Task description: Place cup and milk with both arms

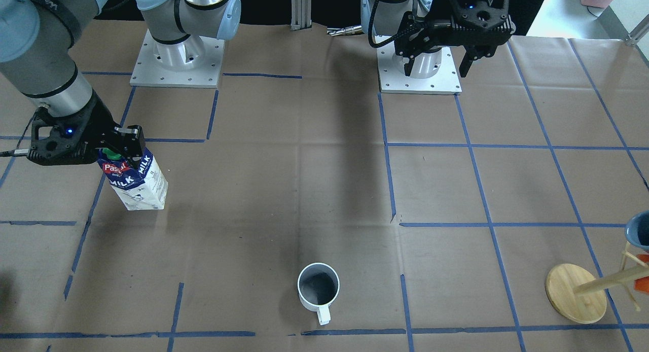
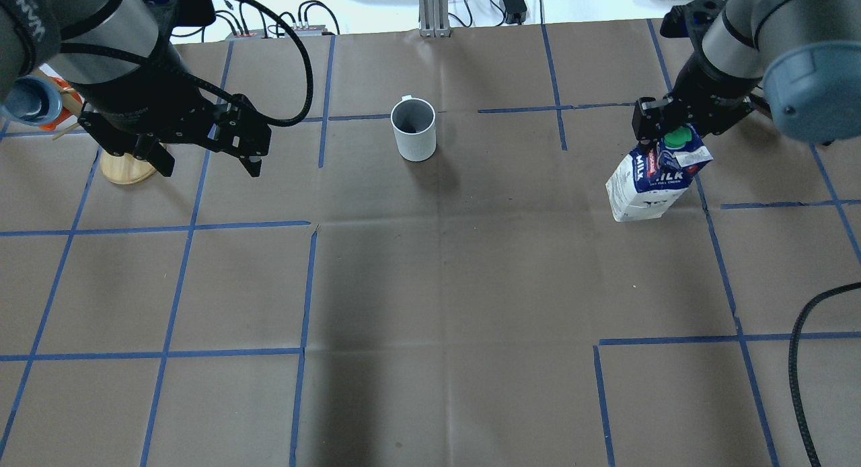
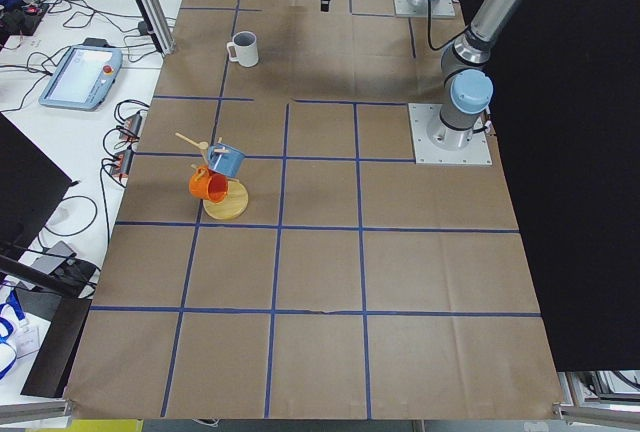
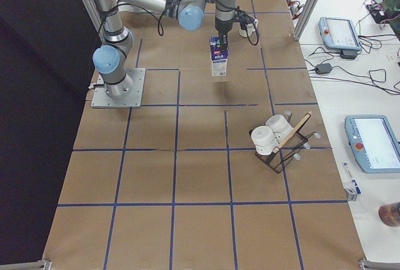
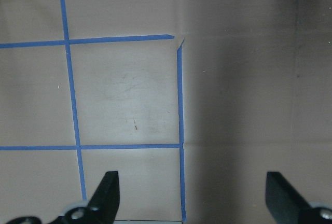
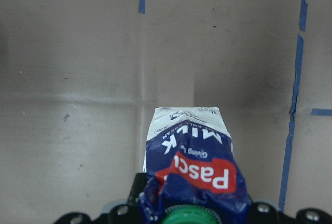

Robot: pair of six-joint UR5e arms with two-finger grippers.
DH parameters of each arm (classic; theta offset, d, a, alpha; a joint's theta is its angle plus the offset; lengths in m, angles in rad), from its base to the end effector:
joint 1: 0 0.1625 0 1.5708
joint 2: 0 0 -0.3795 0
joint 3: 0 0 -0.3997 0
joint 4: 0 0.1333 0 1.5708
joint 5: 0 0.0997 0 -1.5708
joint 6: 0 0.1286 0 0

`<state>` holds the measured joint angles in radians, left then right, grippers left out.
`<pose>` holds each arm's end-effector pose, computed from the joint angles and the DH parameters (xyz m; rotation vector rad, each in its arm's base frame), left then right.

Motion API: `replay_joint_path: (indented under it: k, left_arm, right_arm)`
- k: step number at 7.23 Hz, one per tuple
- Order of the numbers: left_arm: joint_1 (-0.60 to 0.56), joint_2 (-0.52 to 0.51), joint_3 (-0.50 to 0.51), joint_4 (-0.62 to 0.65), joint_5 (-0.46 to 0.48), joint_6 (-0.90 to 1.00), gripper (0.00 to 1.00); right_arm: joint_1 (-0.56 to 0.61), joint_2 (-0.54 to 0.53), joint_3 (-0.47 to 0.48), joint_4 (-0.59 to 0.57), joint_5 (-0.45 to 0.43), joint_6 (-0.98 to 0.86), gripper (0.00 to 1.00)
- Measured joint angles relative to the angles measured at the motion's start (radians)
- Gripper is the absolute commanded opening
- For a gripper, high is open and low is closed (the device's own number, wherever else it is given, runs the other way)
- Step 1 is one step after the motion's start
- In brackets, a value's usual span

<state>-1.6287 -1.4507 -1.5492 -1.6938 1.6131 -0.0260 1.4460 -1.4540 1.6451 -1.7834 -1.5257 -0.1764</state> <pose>-0.1538 -0.4442 0.4691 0.0488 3.0996 -0.0317 0.0709 -0.5522 0.3372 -0.0807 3.0989 -0.0434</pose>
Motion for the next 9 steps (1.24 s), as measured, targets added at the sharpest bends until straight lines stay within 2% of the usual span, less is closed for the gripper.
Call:
replay_joint_path:
  k: [1, 4, 5, 6, 7, 8, 9]
  left_arm:
    - [0.000, 0.001, -0.001, 0.001, -0.001, 0.000, 1.00]
    - [0.001, 0.002, -0.002, 0.003, -0.002, 0.000, 1.00]
    - [0.001, 0.002, -0.001, 0.003, -0.001, 0.000, 1.00]
    - [0.001, 0.002, -0.001, 0.003, -0.002, 0.000, 1.00]
    - [0.001, 0.001, -0.001, 0.003, -0.002, 0.000, 1.00]
    - [0.001, 0.001, -0.001, 0.003, -0.002, 0.000, 1.00]
    - [0.001, 0.002, -0.002, 0.003, -0.002, 0.000, 1.00]
  right_arm:
    - [0.067, 0.081, -0.104, 0.019, -0.001, 0.076, 0.57]
    - [0.270, 0.418, -0.493, 0.064, -0.006, 0.319, 0.57]
    - [0.315, 0.500, -0.587, 0.075, -0.006, 0.372, 0.57]
    - [0.345, 0.548, -0.638, 0.079, -0.003, 0.406, 0.58]
    - [0.358, 0.569, -0.659, 0.080, -0.001, 0.427, 0.63]
    - [0.363, 0.581, -0.666, 0.081, 0.000, 0.436, 0.95]
    - [0.365, 0.592, -0.666, 0.082, 0.000, 0.439, 1.00]
